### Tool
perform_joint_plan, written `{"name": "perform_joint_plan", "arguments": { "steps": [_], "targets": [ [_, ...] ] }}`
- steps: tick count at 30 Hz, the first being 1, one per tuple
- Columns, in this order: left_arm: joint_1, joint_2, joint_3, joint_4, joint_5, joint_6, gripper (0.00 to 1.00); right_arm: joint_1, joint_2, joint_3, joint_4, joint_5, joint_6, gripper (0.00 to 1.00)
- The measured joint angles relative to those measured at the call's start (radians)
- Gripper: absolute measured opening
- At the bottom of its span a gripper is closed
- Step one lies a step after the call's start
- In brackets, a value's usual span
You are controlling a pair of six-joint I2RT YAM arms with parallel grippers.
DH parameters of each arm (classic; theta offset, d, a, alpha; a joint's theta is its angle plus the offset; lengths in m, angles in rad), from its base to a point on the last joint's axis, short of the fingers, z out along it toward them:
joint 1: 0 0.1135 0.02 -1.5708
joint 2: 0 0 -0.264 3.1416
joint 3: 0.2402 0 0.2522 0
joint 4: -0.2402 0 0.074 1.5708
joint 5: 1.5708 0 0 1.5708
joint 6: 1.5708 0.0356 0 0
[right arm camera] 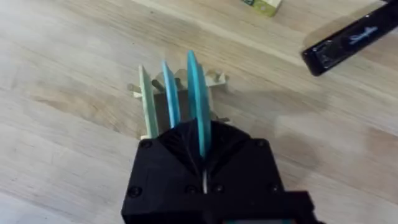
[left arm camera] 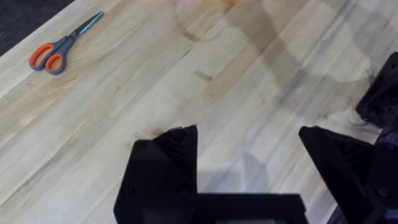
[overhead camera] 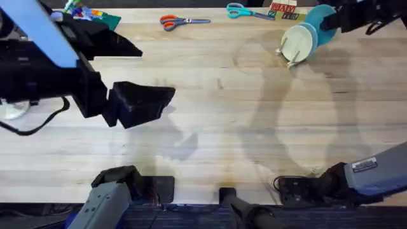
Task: Pick up the plates from the table one by one and place each into a slot on the dish rack.
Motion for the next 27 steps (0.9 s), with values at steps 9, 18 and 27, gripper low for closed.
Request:
{"name": "perform_joint_plan", "arguments": {
  "steps": [9, 18, 27],
  "targets": [
    [0.000, 0.000, 0.000, 0.000, 0.000, 0.000, 0.993, 0.021, 0.029, 0.000, 0.013, 0.000, 0.000, 0.029],
    [0.000, 0.000, 0.000, 0.000, 0.000, 0.000, 0.993, 0.021, 0.029, 0.000, 0.017, 0.000, 0.000, 0.029],
    [0.000, 0.000, 0.000, 0.000, 0.000, 0.000, 0.993, 0.021, 0.036, 0.000, 0.024, 0.000, 0.000, 0.030]
  ]
}}
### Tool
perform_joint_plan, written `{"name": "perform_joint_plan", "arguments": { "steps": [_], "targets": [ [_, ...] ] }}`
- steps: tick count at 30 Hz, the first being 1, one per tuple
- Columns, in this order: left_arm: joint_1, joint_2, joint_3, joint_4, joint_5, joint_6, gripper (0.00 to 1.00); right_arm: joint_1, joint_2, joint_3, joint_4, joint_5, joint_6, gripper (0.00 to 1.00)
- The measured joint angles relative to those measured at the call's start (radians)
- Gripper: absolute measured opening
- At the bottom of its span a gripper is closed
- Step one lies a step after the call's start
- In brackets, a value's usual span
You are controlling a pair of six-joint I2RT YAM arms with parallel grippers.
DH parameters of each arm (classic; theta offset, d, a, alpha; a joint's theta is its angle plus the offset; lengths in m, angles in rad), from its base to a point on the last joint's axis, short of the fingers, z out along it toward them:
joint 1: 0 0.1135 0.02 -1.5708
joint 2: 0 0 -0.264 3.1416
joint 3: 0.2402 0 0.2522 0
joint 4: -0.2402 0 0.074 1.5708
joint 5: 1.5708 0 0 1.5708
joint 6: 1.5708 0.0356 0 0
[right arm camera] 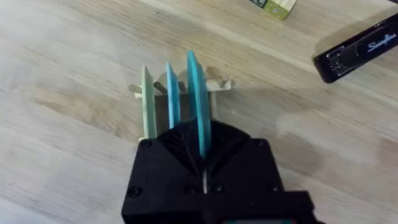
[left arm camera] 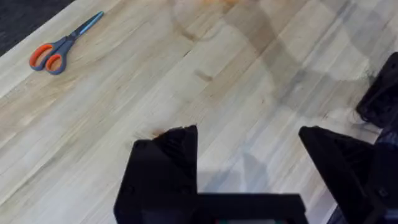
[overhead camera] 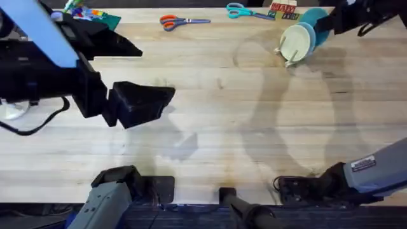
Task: Pick up the plates from the table one by one and place each into a slot on the dish rack.
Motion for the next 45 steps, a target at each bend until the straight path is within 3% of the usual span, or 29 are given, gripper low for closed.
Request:
{"name": "perform_joint_plan", "arguments": {
  "steps": [16, 28, 45],
  "targets": [
    [0.000, 0.000, 0.000, 0.000, 0.000, 0.000, 0.993, 0.002, 0.037, 0.000, 0.025, 0.000, 0.000, 0.030],
    [0.000, 0.000, 0.000, 0.000, 0.000, 0.000, 0.994, 0.002, 0.037, 0.000, 0.027, 0.000, 0.000, 0.166],
    [0.000, 0.000, 0.000, 0.000, 0.000, 0.000, 0.993, 0.002, 0.037, 0.001, 0.027, 0.000, 0.010, 0.180]
  ]
}}
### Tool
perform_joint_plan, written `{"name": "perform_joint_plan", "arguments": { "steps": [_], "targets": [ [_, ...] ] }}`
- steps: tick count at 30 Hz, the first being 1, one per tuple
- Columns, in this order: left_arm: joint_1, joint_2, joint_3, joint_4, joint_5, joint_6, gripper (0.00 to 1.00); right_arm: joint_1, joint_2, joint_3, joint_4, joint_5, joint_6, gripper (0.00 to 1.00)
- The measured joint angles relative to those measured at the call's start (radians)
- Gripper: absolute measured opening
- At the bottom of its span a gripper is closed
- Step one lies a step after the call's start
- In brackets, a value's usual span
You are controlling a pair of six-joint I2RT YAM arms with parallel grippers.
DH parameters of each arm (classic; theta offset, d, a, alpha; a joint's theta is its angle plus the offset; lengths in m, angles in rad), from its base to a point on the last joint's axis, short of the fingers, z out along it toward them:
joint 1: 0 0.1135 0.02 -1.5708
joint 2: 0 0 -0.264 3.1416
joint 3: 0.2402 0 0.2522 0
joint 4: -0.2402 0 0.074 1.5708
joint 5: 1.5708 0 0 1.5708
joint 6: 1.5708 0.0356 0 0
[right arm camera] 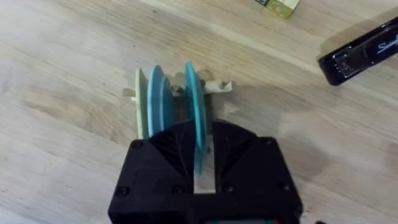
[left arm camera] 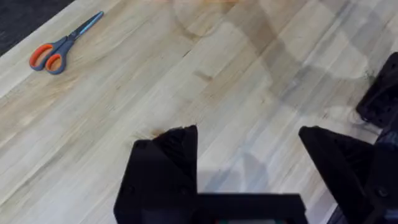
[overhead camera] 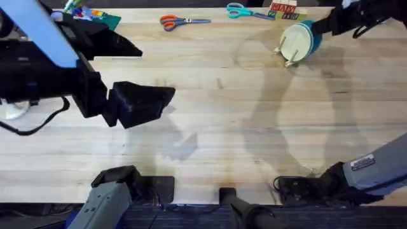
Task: Pick up the plates from the table one by one and place each into a slot on the dish rack.
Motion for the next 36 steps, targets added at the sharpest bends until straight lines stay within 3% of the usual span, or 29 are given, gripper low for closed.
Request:
{"name": "perform_joint_plan", "arguments": {
  "steps": [7, 15, 22, 24, 26, 27, 29, 30, 36],
  "targets": [
    [0.000, 0.000, 0.000, 0.000, 0.000, 0.000, 0.992, 0.000, -0.035, 0.014, -0.008, 0.000, 0.020, 0.192],
    [0.000, 0.000, 0.000, 0.000, 0.000, 0.000, 0.993, 0.000, -0.198, 0.030, -0.078, 0.000, 0.025, 0.203],
    [0.000, 0.000, 0.000, 0.000, 0.000, 0.000, 0.993, 0.000, -0.319, 0.032, -0.186, 0.000, 0.031, 0.291],
    [0.000, 0.000, 0.000, 0.000, 0.000, 0.000, 0.992, 0.000, -0.356, 0.031, -0.226, 0.000, 0.036, 0.360],
    [0.000, 0.000, 0.000, 0.000, 0.000, 0.000, 0.993, 0.000, -0.391, 0.032, -0.264, 0.000, 0.040, 0.502],
    [0.000, 0.000, 0.000, 0.000, 0.000, 0.000, 0.993, 0.000, -0.408, 0.032, -0.280, 0.000, 0.045, 0.586],
    [0.000, 0.000, 0.000, 0.000, 0.000, 0.000, 0.992, 0.001, -0.445, 0.032, -0.316, 0.000, 0.046, 0.873],
    [0.000, 0.000, 0.000, 0.000, 0.000, 0.000, 0.993, 0.001, -0.463, 0.032, -0.331, 0.000, 0.047, 0.962],
    [0.000, 0.000, 0.000, 0.000, 0.000, 0.000, 0.993, 0.015, -0.542, 0.034, -0.494, 0.000, 0.080, 0.995]
  ]
}}
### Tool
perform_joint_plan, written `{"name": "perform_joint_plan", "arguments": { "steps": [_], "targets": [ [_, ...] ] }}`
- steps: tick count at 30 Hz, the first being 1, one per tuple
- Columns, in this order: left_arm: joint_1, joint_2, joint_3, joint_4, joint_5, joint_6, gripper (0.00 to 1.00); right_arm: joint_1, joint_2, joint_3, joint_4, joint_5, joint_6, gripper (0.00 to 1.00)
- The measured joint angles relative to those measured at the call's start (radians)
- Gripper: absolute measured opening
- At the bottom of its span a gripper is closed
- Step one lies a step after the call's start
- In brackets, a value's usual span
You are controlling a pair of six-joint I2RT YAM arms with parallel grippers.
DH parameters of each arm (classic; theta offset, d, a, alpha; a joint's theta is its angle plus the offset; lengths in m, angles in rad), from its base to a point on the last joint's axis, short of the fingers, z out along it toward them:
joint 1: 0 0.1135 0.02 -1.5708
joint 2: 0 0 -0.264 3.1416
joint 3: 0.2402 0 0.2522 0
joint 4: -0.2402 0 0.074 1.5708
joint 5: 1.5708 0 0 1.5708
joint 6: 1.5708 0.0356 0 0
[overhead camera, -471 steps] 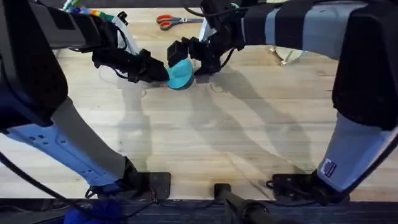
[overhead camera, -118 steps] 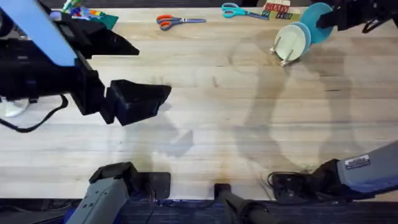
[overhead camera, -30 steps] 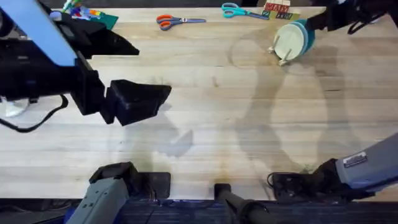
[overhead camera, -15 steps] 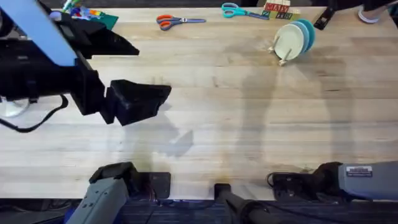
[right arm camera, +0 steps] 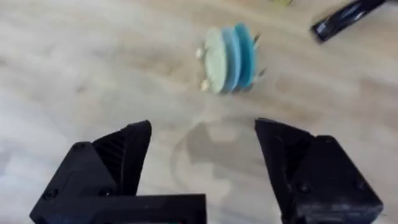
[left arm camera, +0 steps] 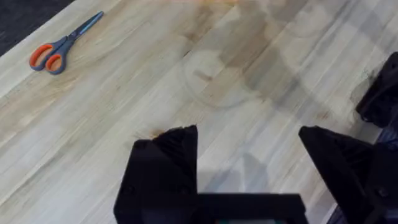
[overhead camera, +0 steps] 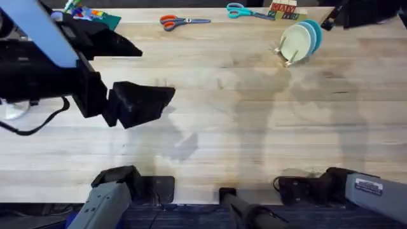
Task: Pick up the plates from the table one by one and place each into a slot on the dish rack.
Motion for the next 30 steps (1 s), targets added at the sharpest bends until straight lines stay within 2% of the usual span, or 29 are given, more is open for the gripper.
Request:
{"name": "perform_joint_plan", "arguments": {
  "steps": [7, 21, 30],
  "targets": [
    [0.000, 0.000, 0.000, 0.000, 0.000, 0.000, 0.994, 0.005, -0.094, 0.000, -0.176, 0.000, 0.016, 0.995],
    [0.000, 0.000, 0.000, 0.000, 0.000, 0.000, 0.993, 0.005, -0.335, 0.001, -0.316, 0.000, 0.023, 0.996],
    [0.000, 0.000, 0.000, 0.000, 0.000, 0.000, 0.993, 0.005, -0.379, 0.002, -0.386, 0.000, 0.023, 0.996]
  ]
}}
